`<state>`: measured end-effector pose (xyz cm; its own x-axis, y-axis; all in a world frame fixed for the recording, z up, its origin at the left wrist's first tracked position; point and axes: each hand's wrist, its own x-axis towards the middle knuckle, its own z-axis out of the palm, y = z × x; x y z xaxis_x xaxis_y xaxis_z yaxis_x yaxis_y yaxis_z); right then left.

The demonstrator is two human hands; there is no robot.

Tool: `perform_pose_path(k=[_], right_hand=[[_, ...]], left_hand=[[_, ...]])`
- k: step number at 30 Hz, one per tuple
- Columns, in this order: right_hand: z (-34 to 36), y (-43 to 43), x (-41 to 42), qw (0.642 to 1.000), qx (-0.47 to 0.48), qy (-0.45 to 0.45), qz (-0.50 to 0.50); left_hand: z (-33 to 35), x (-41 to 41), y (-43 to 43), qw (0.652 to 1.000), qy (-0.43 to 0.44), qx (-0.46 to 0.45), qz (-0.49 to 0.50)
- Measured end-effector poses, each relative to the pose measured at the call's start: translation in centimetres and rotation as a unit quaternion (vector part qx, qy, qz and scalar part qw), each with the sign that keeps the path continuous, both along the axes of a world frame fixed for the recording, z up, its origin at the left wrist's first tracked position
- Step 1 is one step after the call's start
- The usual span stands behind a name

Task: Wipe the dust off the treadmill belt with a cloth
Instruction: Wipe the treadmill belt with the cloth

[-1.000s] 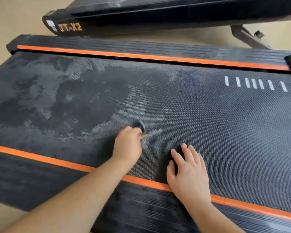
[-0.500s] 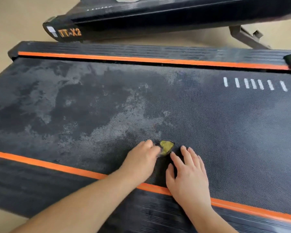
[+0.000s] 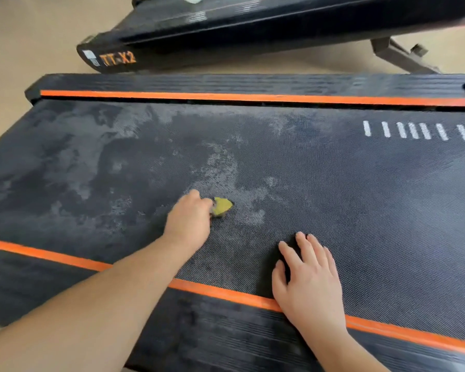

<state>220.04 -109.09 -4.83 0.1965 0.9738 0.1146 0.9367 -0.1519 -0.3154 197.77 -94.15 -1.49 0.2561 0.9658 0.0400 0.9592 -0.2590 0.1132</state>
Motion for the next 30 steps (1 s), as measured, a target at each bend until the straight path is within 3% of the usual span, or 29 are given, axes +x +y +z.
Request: perform_pose_path(k=[2,4,7,9,12,15,18,20,22,23,27,30], right_hand=[[0.0,0.0,-0.1,1.000,-0.006,-0.005,0.003],[0.0,0.1,0.0,1.000,-0.007,-0.007,-0.002],[-0.1,0.1,-0.1,1.000,-0.007,-0.007,0.000],[0.0,0.0,0.0,1.000,0.000,0.000,0.000],[0.0,0.0,0.0,1.000,0.000,0.001,-0.002],[0.0,0.2,-0.1,1.000,-0.010,-0.005,-0.002],[0.1,0.1,0.0,1.000,-0.009,-0.004,0.001],[0.1,0.0,0.1,1.000,-0.003,-0.001,0.001],[0.2,0.2,-0.1,1.000,-0.005,0.003,0.000],[0.2,0.2,-0.2,1.000,-0.009,0.002,-0.003],[0.2,0.2,-0.3,1.000,-0.016,-0.006,-0.005],[0.2,0.1,-0.1,1.000,0.000,-0.004,-0.001]], left_hand=[[-0.5,1.8,-2.7,0.999,-0.025,0.007,-0.023],[-0.9,4.4,-6.0,0.991,-0.047,-0.021,-0.124],[0.3,4.1,-4.8,0.966,0.026,-0.052,-0.251],[0.7,2.4,-1.3,0.980,0.080,-0.043,-0.175],[1.0,2.1,-1.1,0.996,0.075,-0.022,-0.042],[0.3,3.8,-6.1,0.983,0.043,-0.066,-0.163],[1.2,1.9,-4.2,0.948,0.100,-0.094,-0.288],[2.0,0.2,-1.0,0.966,0.155,-0.079,-0.192],[2.1,-0.7,-0.2,0.991,0.116,-0.059,-0.044],[2.0,-0.2,-1.2,0.995,0.087,-0.053,-0.018],[0.5,4.1,-7.8,0.978,-0.031,-0.098,-0.181],[0.7,4.4,-7.4,0.947,0.022,-0.106,-0.304]])
